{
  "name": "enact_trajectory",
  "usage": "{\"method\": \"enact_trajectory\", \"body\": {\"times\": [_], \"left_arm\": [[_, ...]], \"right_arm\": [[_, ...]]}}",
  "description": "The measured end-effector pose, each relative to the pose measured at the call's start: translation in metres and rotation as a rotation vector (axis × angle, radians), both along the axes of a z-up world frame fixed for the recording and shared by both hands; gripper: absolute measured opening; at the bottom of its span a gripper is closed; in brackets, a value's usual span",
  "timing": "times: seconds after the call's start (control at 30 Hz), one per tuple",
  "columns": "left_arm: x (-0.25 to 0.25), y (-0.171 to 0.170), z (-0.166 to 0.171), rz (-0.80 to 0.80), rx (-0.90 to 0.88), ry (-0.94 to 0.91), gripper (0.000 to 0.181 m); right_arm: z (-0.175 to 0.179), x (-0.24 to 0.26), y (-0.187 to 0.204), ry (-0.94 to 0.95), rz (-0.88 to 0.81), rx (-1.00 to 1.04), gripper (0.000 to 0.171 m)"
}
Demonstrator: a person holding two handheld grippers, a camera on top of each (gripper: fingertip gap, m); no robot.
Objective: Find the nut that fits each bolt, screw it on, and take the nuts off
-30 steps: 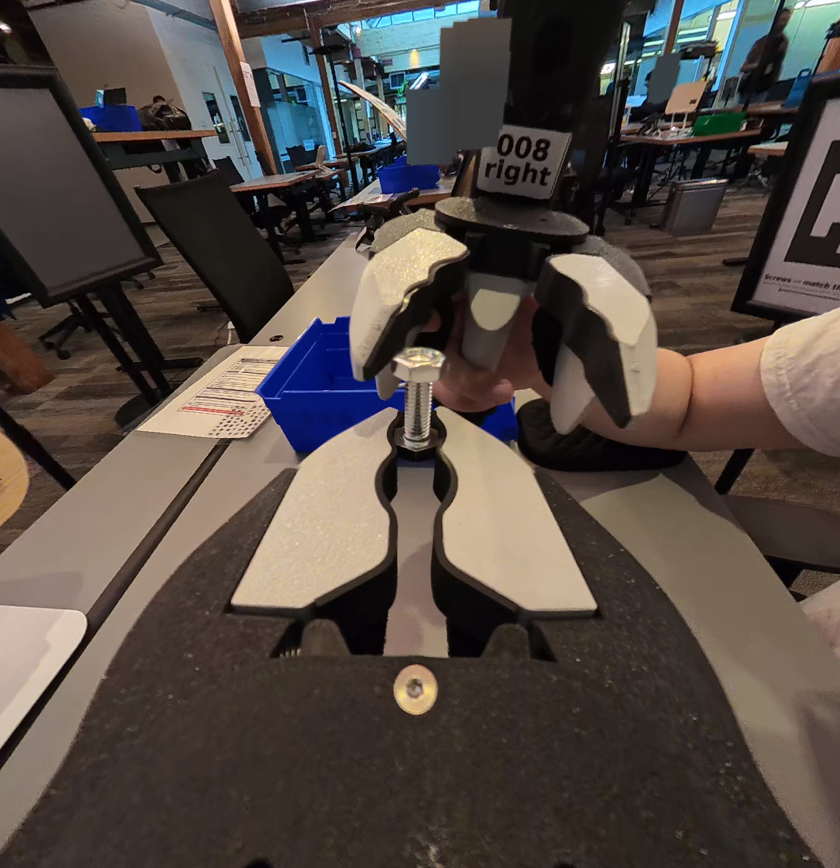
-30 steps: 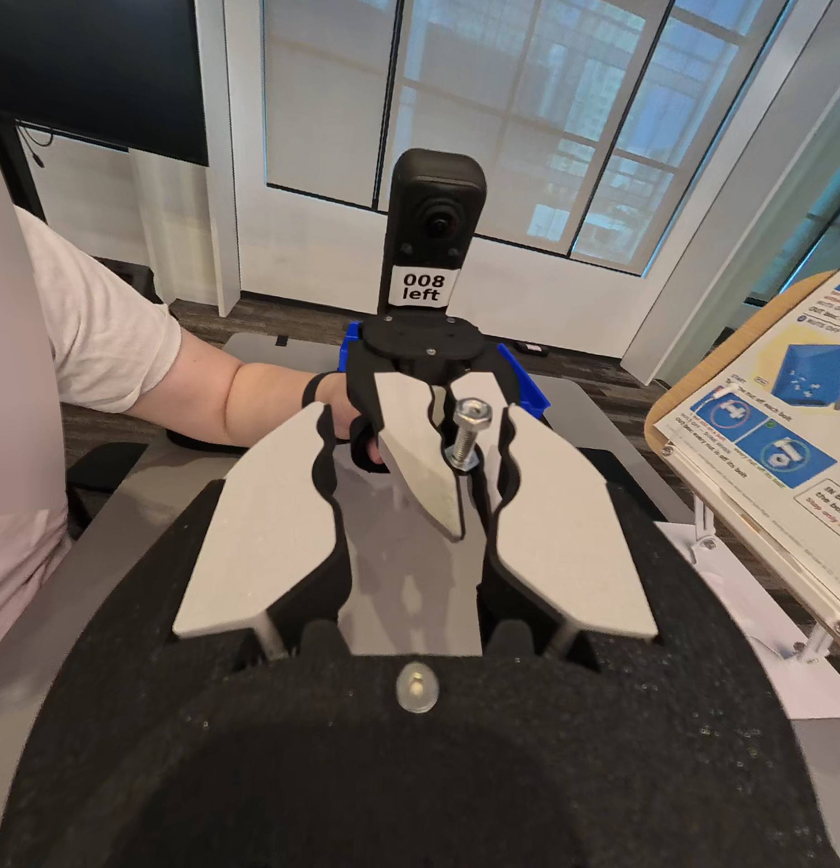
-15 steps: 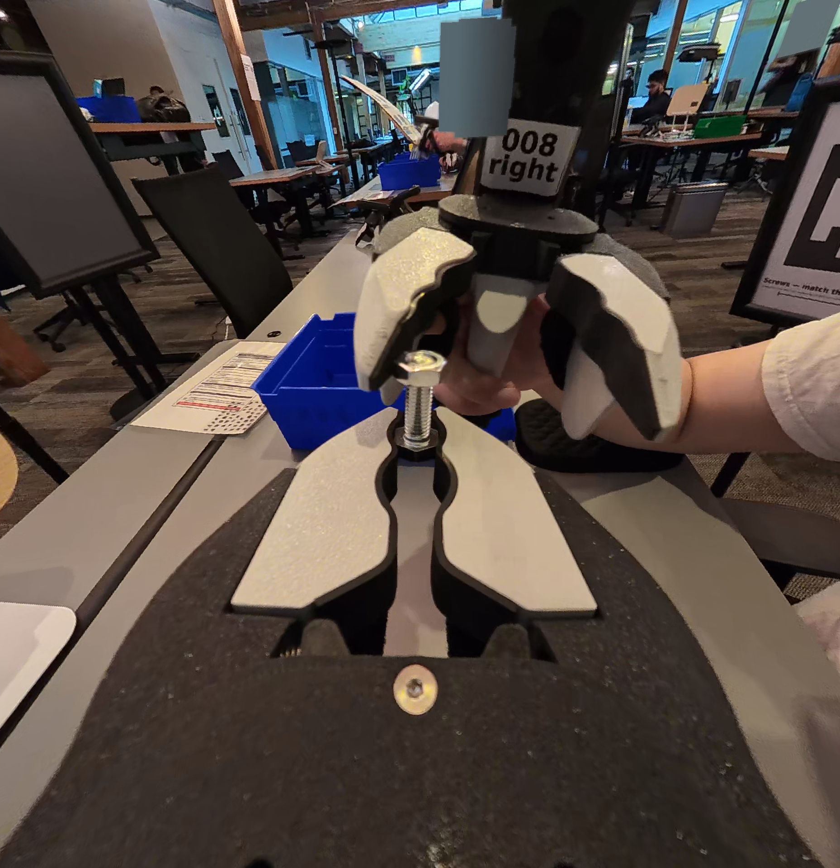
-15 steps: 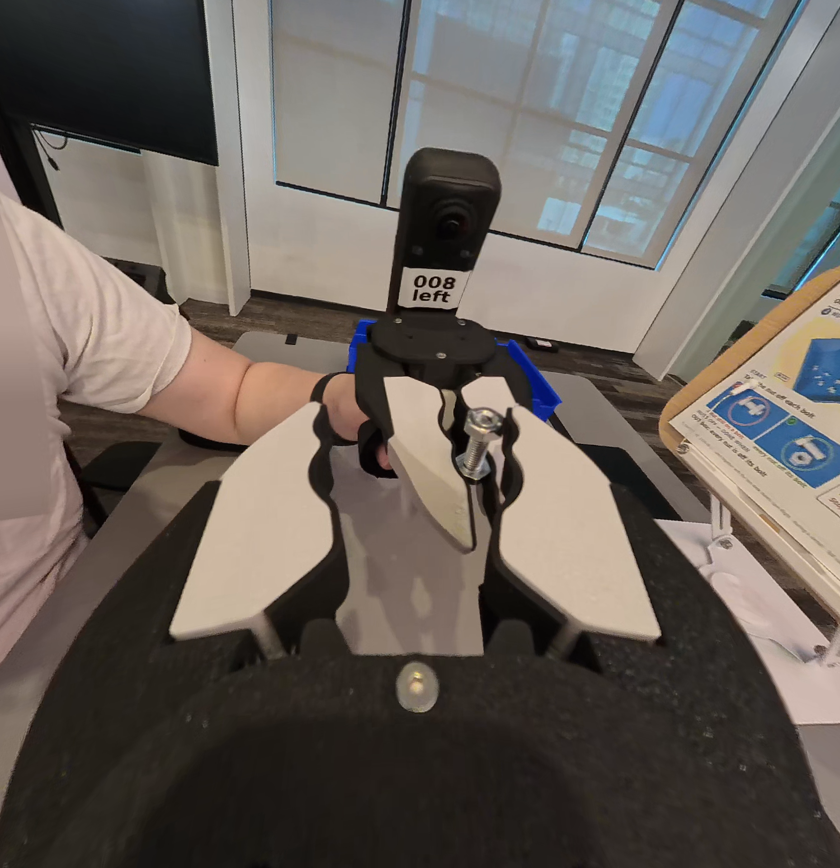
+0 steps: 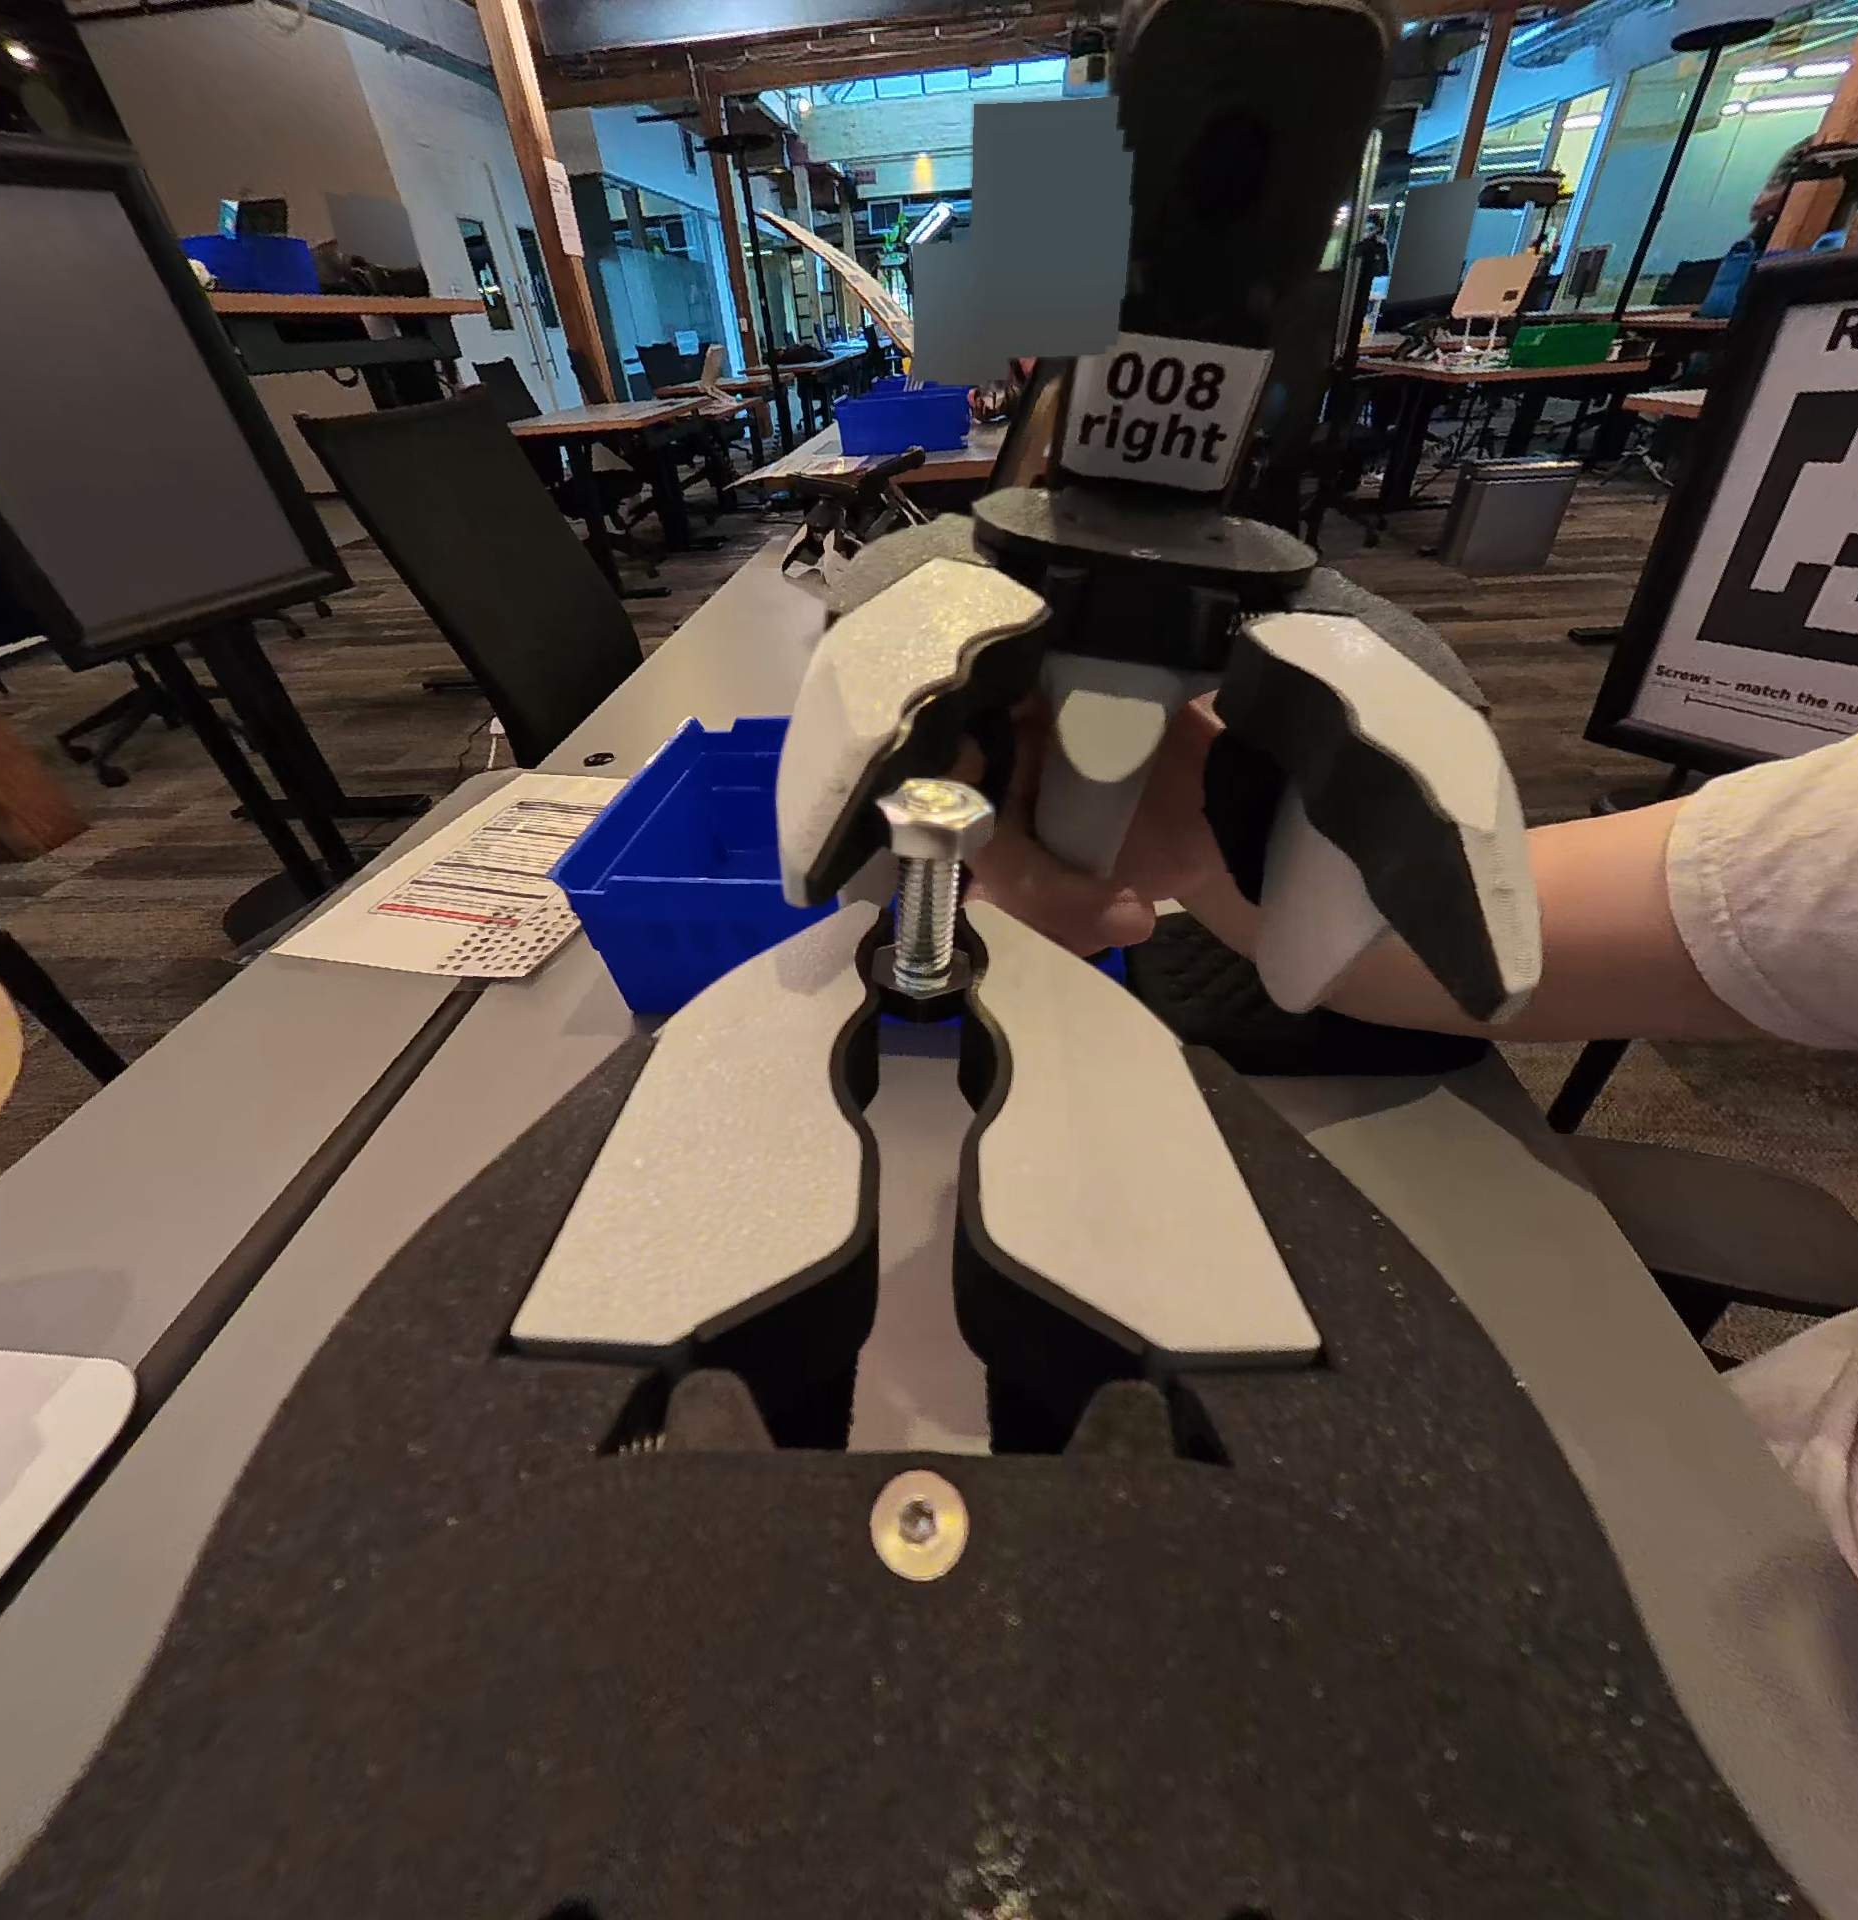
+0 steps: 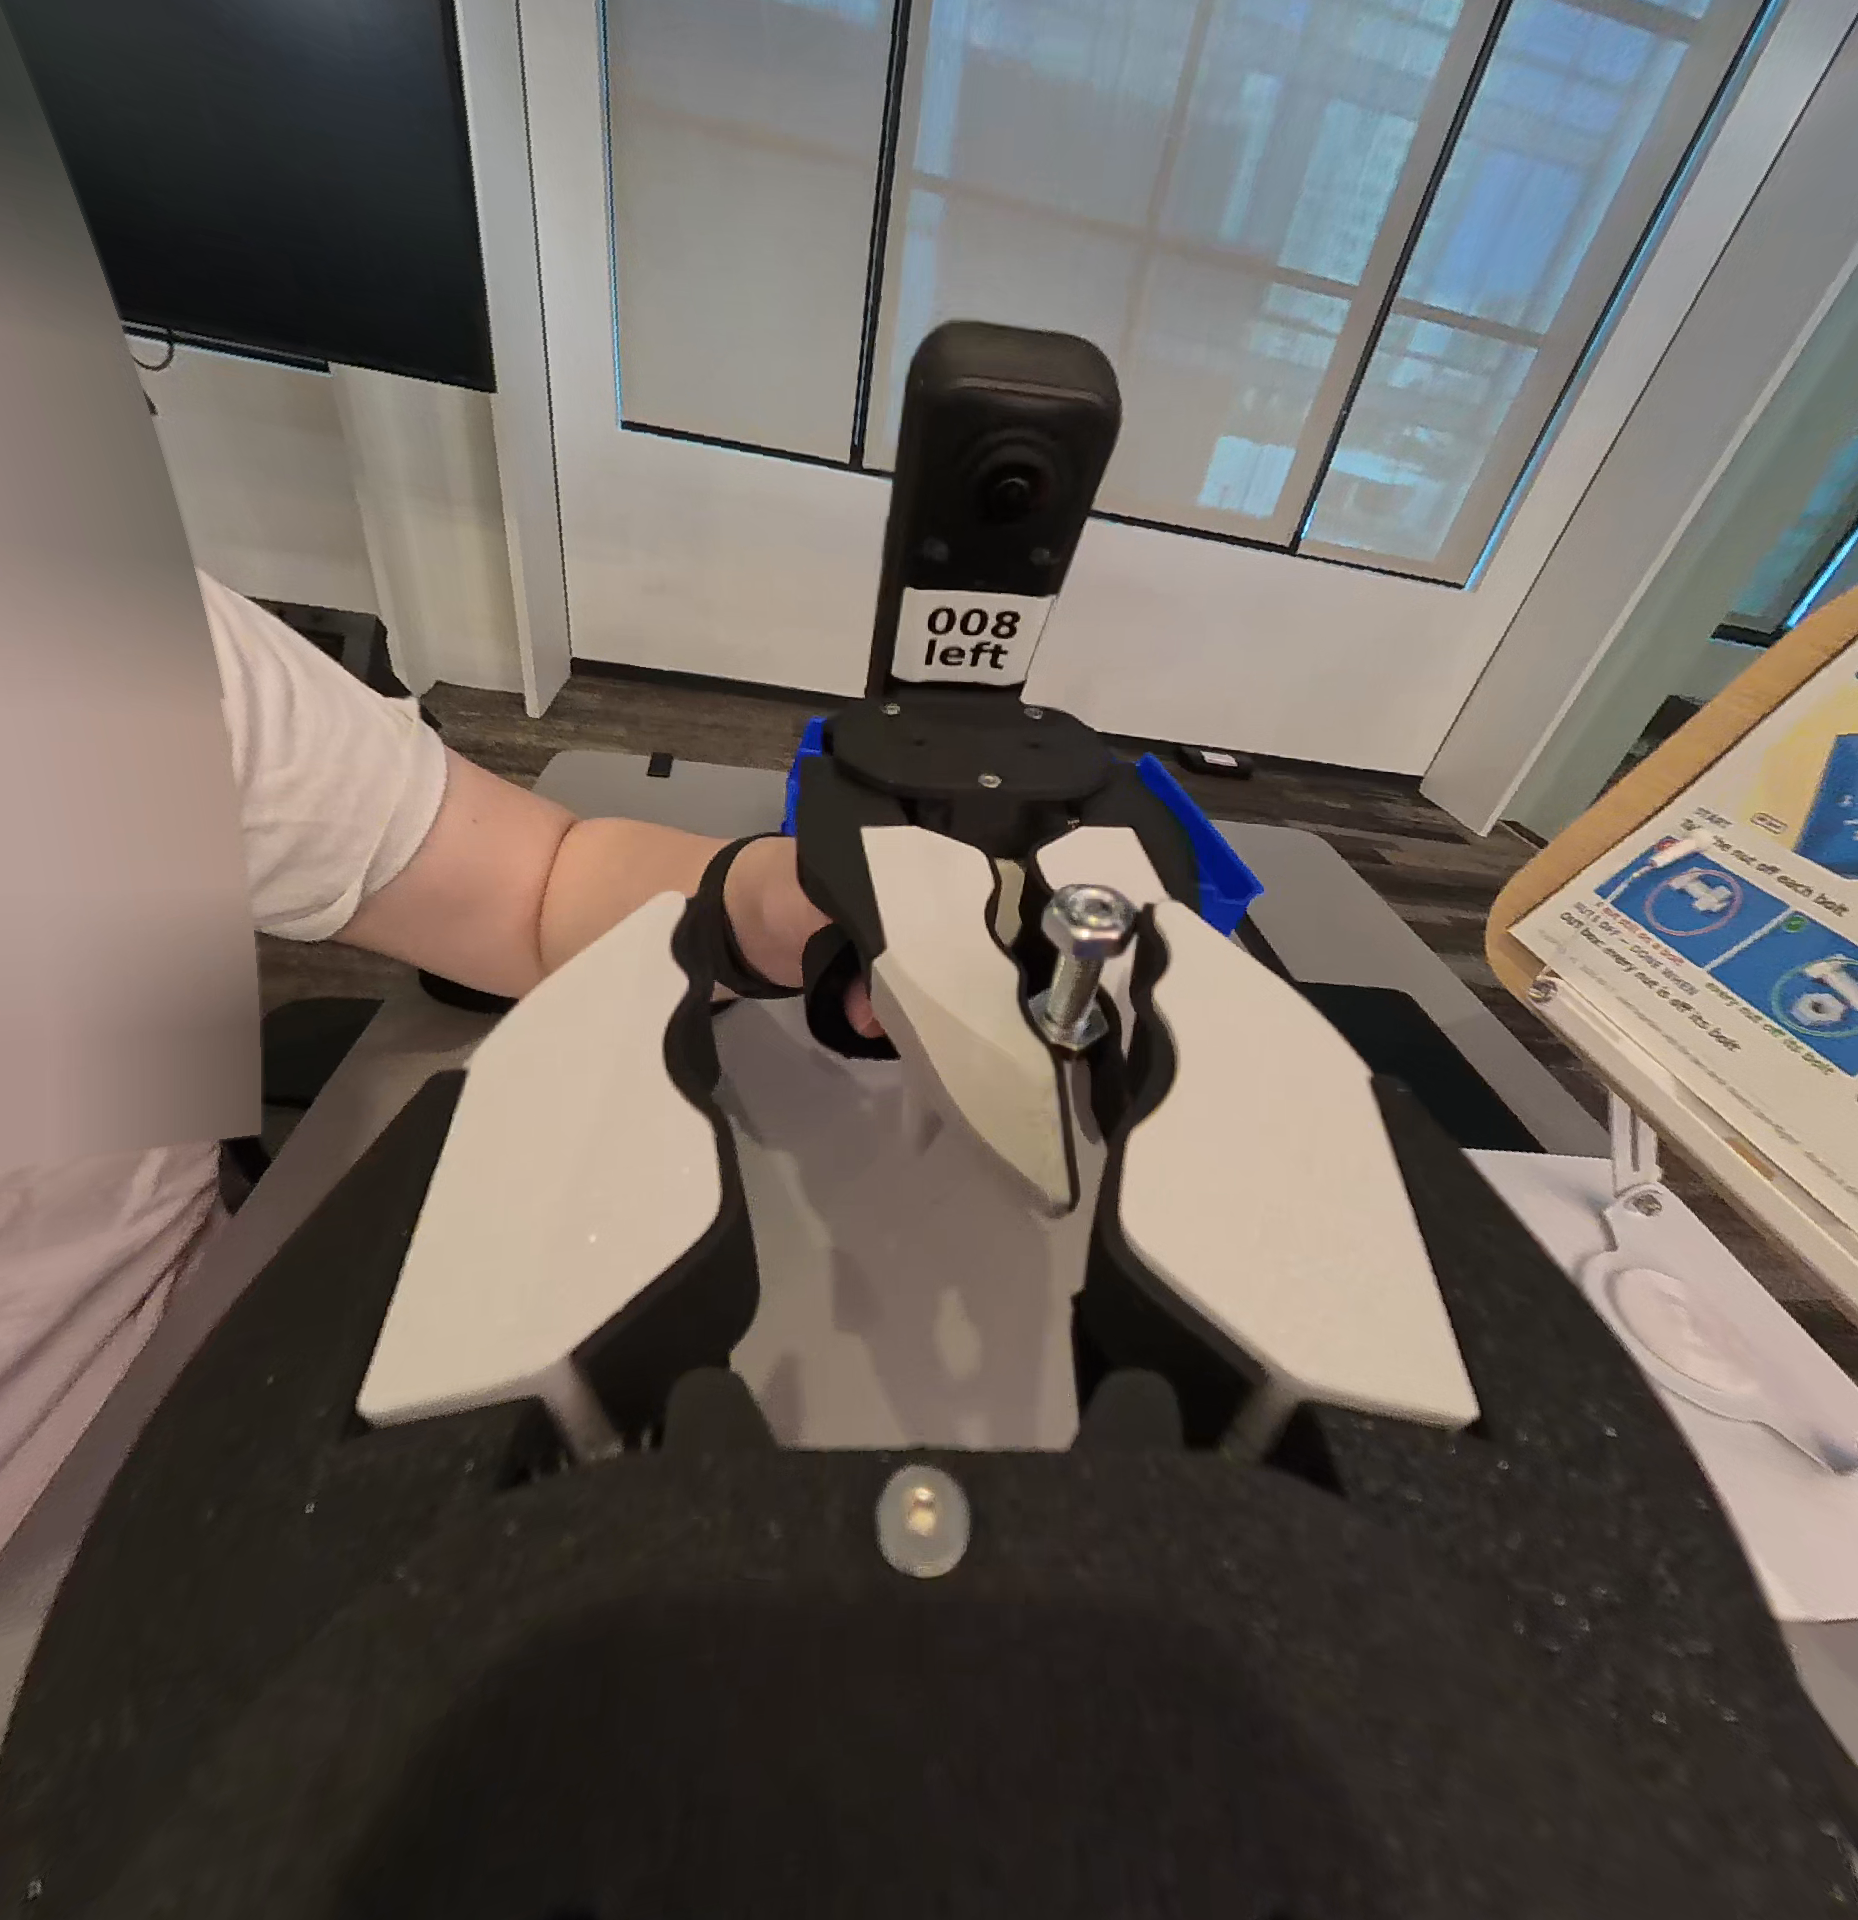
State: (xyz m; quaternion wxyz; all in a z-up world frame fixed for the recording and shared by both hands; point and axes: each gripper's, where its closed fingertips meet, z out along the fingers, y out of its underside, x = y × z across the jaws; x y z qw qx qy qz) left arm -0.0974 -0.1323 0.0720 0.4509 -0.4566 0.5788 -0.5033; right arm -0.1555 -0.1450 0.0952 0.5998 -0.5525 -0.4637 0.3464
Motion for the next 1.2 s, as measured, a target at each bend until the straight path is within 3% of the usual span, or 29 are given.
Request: {"method": "enact_trajectory", "body": {"times": [0.13, 0.33, 0.5, 0.63, 0.8, 0.93, 1.2], "left_arm": [[-0.005, 0.012, 0.005, 0.043, -0.025, -0.02, 0.009], [0.0, 0.0, 0.0, -0.005, -0.032, 0.001, 0.009], [0.002, 0.004, -0.001, 0.027, -0.013, -0.003, 0.009], [-0.003, 0.012, 0.005, 0.055, -0.031, -0.025, 0.009], [0.002, 0.007, -0.003, 0.032, -0.022, -0.001, 0.009], [0.004, 0.007, -0.006, 0.052, 0.014, 0.012, 0.009], [-0.004, 0.017, 0.003, 0.067, -0.015, -0.019, 0.009]], "right_arm": [[0.004, 0.011, 0.0, -0.025, -0.026, 0.027, 0.068], [0.007, 0.009, 0.007, 0.035, -0.058, -0.006, 0.073], [0.001, 0.004, 0.002, -0.037, -0.048, 0.012, 0.076], [0.007, 0.013, 0.001, -0.026, -0.054, 0.018, 0.068], [0.007, 0.012, 0.011, 0.035, -0.083, 0.001, 0.074], [0.005, 0.002, 0.003, 0.037, -0.012, -0.02, 0.074], [0.016, 0.016, 0.004, 0.067, -0.054, 0.025, 0.07]]}}
